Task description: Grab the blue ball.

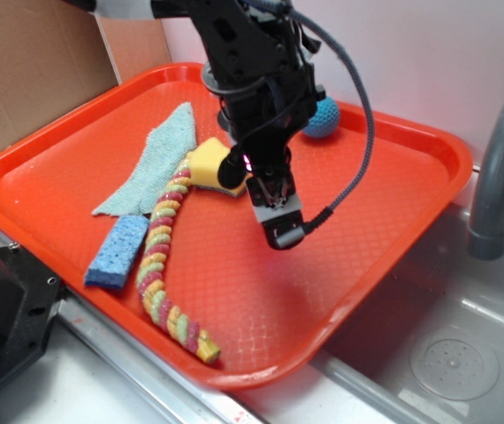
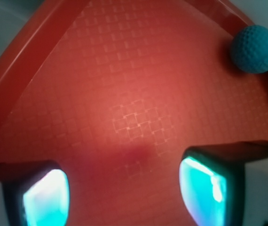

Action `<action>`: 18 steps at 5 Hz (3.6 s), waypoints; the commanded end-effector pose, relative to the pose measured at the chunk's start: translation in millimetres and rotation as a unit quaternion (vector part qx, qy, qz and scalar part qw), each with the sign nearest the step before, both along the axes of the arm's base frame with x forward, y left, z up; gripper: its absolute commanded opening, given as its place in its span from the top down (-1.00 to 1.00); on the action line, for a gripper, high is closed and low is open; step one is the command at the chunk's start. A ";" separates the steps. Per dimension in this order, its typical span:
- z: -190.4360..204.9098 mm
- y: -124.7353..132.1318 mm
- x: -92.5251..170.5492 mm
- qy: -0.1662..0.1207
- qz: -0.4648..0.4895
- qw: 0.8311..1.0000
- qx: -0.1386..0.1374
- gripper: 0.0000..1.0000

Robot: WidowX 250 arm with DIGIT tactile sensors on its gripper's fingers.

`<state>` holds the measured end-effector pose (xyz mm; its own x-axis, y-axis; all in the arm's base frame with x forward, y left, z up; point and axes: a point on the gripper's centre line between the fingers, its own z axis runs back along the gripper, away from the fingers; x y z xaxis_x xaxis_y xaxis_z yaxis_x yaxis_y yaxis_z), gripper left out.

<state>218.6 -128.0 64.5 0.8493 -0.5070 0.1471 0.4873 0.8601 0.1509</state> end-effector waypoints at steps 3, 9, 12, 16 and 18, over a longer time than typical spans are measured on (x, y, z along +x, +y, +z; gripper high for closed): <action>26.0 29.1 30.5 -0.101 0.170 0.980 -0.028 -1.00; -25.2 77.6 103.3 -0.116 0.289 0.949 -0.045 -1.00; -42.9 71.3 132.4 -0.152 0.188 0.966 -0.092 1.00; 74.9 54.0 6.2 -0.034 0.233 0.965 -0.117 1.00; 106.7 58.4 -28.4 0.049 0.302 0.947 -0.099 1.00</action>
